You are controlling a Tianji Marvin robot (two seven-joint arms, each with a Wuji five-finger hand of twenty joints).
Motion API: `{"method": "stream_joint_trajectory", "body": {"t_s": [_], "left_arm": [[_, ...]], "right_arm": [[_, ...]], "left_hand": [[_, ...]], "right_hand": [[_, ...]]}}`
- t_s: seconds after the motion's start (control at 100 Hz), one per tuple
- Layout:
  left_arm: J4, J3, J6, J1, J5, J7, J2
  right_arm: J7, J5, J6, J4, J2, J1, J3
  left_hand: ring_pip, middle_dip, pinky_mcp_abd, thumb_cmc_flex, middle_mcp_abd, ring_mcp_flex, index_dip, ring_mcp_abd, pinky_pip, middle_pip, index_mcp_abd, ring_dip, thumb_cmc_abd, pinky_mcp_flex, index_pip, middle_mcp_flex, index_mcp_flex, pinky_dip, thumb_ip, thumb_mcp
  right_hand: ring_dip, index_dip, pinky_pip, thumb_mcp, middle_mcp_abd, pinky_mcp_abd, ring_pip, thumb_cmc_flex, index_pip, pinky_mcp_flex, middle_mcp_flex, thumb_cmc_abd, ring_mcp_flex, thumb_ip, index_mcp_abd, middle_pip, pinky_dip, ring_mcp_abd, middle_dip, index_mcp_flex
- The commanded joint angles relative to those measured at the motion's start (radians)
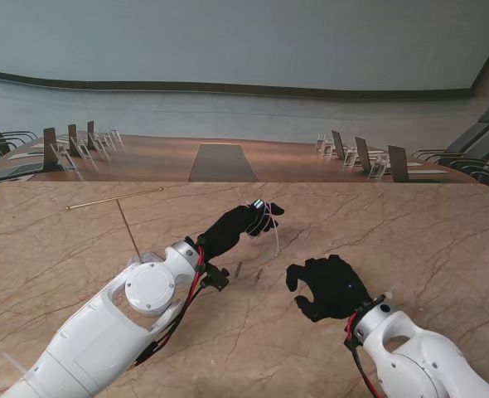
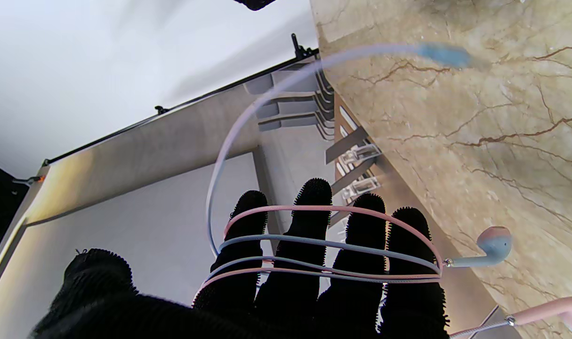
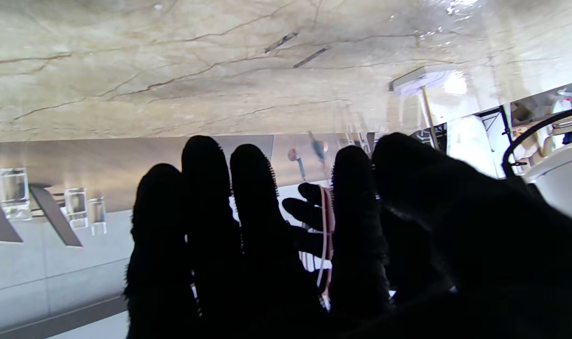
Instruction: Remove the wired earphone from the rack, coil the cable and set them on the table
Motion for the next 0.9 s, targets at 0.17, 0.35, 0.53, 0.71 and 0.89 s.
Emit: {"method": "stream_joint_trajectory", "body": {"t_s": [0.17, 0.35, 0.53, 0.71, 0.89], "left_arm": [[-0.002, -0.001, 0.002, 0.014, 0.008, 0.008, -0.006], [-0.004, 0.0, 0.004, 0.022, 0.01, 0.014, -0.007], [-0.008, 0.013, 0.013, 0.026, 0.001, 0.019, -0.011], [-0.01, 0.02, 0.025, 0.027, 0.002, 0.017, -0.011], [-0.009, 0.024, 0.025, 0.026, 0.0, 0.021, -0.013]], "right_arm": [[-0.067, 0.007, 0.044, 0.023, -0.014, 0.026, 0.016], [-0.117, 0.031, 0.072, 0.057, -0.024, 0.072, 0.018], [-0.132, 0.106, 0.129, 0.112, -0.034, 0.143, -0.011], [-0.141, 0.201, 0.132, 0.15, -0.045, 0.179, -0.025], [-0.093, 0.35, 0.144, 0.153, -0.053, 0.177, -0.025]], "left_hand": [[-0.02, -0.009, -0.009, 0.007, -0.023, -0.017, 0.022, -0.036, -0.025, -0.015, -0.1, -0.012, 0.003, -0.014, 0.001, -0.035, 0.01, -0.019, -0.025, 0.001], [-0.02, -0.007, -0.012, 0.011, -0.023, -0.018, 0.028, -0.035, -0.025, -0.013, -0.113, -0.012, 0.0, -0.012, 0.003, -0.035, 0.019, -0.019, -0.025, 0.001], [-0.019, -0.006, -0.017, 0.016, -0.03, -0.016, 0.035, -0.039, -0.023, -0.009, -0.132, -0.011, -0.003, -0.012, 0.009, -0.03, 0.031, -0.019, -0.025, 0.001], [-0.021, -0.008, -0.023, 0.016, -0.029, -0.02, 0.038, -0.04, -0.03, -0.01, -0.132, -0.013, -0.004, -0.015, 0.005, -0.037, 0.026, -0.023, -0.025, 0.0], [-0.026, -0.012, -0.018, 0.019, -0.049, -0.018, 0.04, -0.052, -0.038, -0.008, -0.132, -0.018, -0.005, -0.02, 0.005, -0.025, 0.028, -0.026, -0.025, 0.001]], "right_hand": [[0.019, -0.005, 0.044, -0.042, 0.016, -0.035, 0.049, -0.042, 0.005, 0.022, 0.001, 0.04, 0.015, -0.022, -0.004, 0.015, 0.001, 0.013, 0.001, -0.011], [0.021, 0.002, 0.052, -0.095, 0.013, -0.042, 0.055, -0.06, -0.018, 0.024, -0.01, 0.076, 0.012, 0.001, -0.016, 0.006, 0.002, 0.018, -0.001, -0.026], [0.031, -0.002, 0.066, -0.188, 0.027, -0.042, 0.072, -0.117, -0.078, 0.025, -0.002, 0.154, 0.015, 0.04, -0.029, 0.003, 0.011, 0.036, 0.004, -0.009], [0.037, -0.018, 0.084, -0.272, 0.037, -0.03, 0.087, -0.176, -0.229, 0.045, 0.002, 0.244, 0.026, 0.11, -0.013, -0.004, 0.019, 0.053, 0.007, -0.01], [0.067, 0.029, 0.123, -0.374, 0.05, -0.027, 0.142, -0.169, -0.391, 0.048, -0.028, 0.314, 0.016, 0.193, -0.018, -0.009, 0.053, 0.077, 0.017, -0.068]]}}
